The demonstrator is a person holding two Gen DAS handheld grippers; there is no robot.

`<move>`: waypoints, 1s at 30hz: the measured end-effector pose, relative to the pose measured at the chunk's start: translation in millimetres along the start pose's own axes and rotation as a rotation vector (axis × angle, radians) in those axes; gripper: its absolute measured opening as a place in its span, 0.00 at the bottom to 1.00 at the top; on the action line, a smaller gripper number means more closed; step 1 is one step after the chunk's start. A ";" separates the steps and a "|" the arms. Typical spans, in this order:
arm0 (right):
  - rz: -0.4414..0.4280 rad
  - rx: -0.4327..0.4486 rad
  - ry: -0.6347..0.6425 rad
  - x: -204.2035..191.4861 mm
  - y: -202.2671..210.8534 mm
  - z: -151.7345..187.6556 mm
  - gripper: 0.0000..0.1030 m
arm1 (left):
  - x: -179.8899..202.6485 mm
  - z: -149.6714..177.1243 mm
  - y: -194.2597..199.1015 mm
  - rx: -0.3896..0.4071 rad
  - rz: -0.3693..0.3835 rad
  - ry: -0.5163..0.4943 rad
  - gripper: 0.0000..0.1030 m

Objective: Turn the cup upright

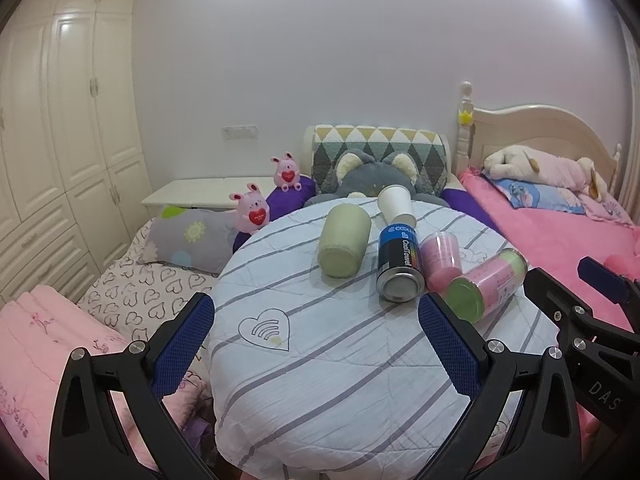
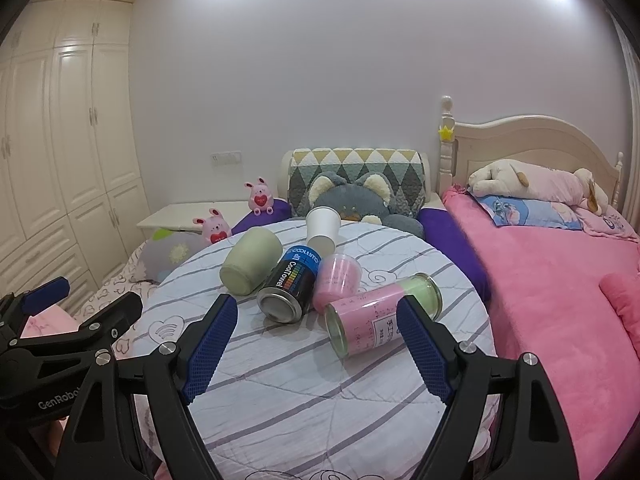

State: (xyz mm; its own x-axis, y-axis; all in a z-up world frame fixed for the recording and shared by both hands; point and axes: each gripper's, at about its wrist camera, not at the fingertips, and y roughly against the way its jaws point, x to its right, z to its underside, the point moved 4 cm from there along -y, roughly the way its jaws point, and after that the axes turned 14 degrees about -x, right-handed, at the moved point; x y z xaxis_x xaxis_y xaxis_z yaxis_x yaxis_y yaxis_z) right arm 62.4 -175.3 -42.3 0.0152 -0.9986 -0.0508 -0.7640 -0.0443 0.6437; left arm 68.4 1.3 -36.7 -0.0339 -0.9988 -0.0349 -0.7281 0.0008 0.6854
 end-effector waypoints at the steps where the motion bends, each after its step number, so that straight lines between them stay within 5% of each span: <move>1: 0.000 -0.002 0.000 0.0 -0.8 -0.2 0.81 | 0.3 0.0 -1.1 -0.002 0.000 0.001 1.00; 30: 0.002 -0.022 -0.002 8.4 -9.7 -2.4 0.81 | -12.2 -7.0 -27.7 -0.050 -0.020 0.033 1.00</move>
State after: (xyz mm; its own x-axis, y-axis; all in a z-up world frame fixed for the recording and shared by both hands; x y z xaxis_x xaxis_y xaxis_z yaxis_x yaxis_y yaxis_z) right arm 71.5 -183.3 -47.1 0.0123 -0.9986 -0.0516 -0.7497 -0.0434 0.6604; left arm 93.8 13.1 -50.1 0.0032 -0.9997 -0.0257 -0.6932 -0.0207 0.7204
